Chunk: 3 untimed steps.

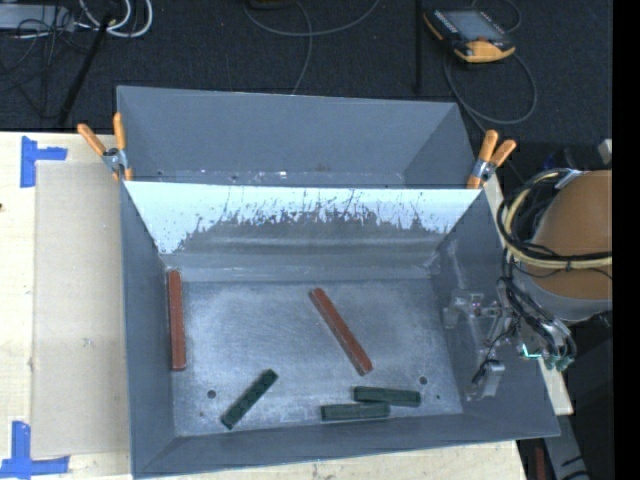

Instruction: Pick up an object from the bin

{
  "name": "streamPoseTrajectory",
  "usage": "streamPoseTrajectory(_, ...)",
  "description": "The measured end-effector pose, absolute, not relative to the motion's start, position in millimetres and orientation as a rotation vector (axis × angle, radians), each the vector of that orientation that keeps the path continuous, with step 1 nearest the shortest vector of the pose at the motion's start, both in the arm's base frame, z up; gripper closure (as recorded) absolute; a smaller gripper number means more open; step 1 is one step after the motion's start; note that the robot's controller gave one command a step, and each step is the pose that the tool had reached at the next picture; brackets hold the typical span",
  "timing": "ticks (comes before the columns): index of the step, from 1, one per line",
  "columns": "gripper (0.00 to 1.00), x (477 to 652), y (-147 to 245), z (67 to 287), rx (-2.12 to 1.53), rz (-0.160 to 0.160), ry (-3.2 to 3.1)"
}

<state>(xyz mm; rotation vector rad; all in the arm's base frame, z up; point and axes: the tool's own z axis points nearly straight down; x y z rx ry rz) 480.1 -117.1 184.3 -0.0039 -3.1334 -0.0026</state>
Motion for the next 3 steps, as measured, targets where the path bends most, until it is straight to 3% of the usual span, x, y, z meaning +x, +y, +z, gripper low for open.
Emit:
streamPoseTrajectory(1,0.00,474.5,-90,74,-0.203,-0.002,-3.140)
streamPoseTrajectory(2,1.00,473.0,-90,76,-0.194,0.000,-3.134)
streamPoseTrajectory(3,1.00,486.8,-100,228,-0.244,0.001,-3.141)
